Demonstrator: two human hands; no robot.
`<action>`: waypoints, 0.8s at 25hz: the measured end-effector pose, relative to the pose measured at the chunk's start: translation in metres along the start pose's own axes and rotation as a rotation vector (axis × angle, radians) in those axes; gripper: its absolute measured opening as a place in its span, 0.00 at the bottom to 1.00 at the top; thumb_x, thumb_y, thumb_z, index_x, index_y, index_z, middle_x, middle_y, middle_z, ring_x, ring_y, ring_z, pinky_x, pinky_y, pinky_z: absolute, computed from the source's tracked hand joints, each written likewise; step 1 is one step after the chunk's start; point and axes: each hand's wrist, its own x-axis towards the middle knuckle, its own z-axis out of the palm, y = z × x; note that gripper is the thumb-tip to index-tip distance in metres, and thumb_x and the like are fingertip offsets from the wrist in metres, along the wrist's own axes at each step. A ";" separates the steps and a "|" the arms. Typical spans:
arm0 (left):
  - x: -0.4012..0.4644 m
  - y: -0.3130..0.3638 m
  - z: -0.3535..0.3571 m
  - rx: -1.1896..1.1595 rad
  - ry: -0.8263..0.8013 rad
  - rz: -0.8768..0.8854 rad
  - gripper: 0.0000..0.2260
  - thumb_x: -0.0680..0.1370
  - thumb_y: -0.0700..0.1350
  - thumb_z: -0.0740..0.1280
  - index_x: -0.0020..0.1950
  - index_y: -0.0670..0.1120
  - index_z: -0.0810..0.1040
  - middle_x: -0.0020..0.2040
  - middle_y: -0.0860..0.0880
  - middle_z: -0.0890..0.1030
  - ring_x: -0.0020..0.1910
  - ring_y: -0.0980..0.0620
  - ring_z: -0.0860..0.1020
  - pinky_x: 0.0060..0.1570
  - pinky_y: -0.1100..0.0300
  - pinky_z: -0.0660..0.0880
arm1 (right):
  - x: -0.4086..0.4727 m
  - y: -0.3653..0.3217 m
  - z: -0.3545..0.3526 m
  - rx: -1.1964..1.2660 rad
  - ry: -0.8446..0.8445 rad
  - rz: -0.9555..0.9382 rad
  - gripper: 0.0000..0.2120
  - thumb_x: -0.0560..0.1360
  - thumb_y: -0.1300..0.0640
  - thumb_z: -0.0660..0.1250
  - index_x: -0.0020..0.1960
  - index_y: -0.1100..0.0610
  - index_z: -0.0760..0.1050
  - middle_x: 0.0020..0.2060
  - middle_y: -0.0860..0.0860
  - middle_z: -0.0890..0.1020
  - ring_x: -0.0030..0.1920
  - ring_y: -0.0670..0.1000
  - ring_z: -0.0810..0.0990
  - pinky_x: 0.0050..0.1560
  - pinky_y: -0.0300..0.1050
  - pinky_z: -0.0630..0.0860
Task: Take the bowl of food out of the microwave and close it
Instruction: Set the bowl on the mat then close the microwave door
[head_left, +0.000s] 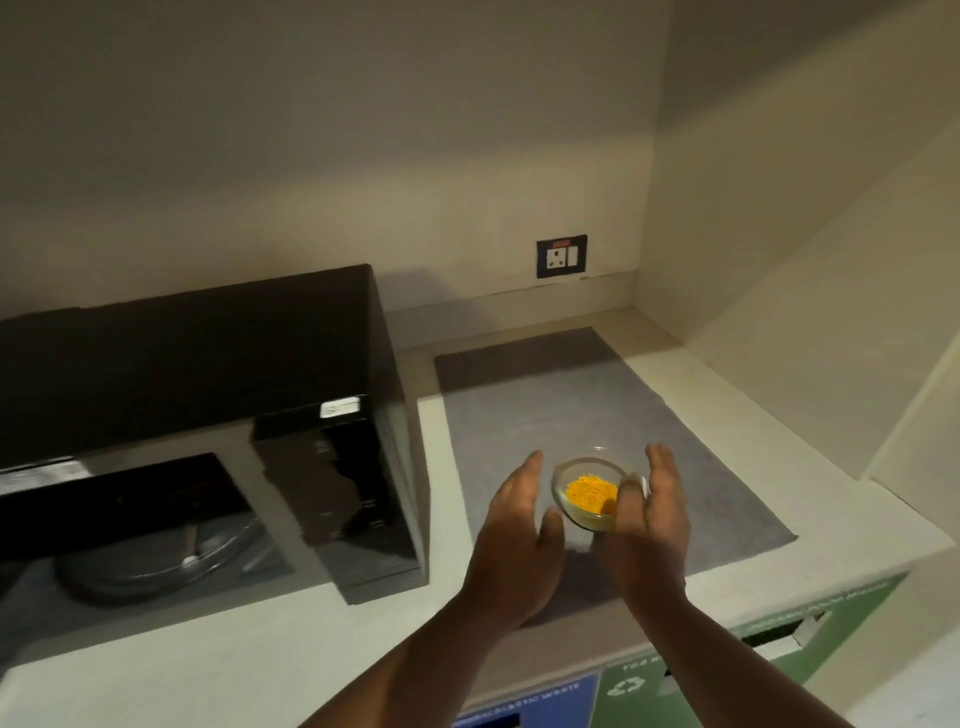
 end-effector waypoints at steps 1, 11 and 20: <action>-0.010 0.007 -0.018 0.097 0.056 0.101 0.24 0.84 0.42 0.60 0.81 0.48 0.62 0.80 0.48 0.67 0.79 0.53 0.63 0.78 0.61 0.57 | -0.011 -0.013 0.005 -0.011 -0.001 -0.086 0.27 0.79 0.54 0.55 0.77 0.59 0.65 0.77 0.54 0.67 0.76 0.50 0.63 0.74 0.44 0.59; -0.080 0.018 -0.241 0.796 0.256 0.243 0.28 0.80 0.45 0.60 0.81 0.46 0.62 0.81 0.47 0.65 0.82 0.47 0.57 0.80 0.50 0.55 | -0.105 -0.174 0.113 -0.333 -0.370 -0.653 0.20 0.82 0.59 0.60 0.73 0.57 0.72 0.74 0.53 0.72 0.78 0.51 0.62 0.77 0.53 0.60; -0.189 -0.074 -0.448 1.021 0.348 -0.556 0.32 0.81 0.54 0.58 0.82 0.45 0.54 0.83 0.43 0.59 0.82 0.37 0.53 0.78 0.40 0.53 | -0.147 -0.191 0.173 -0.753 -0.267 -0.749 0.25 0.75 0.53 0.58 0.68 0.63 0.77 0.68 0.61 0.78 0.71 0.63 0.73 0.70 0.61 0.65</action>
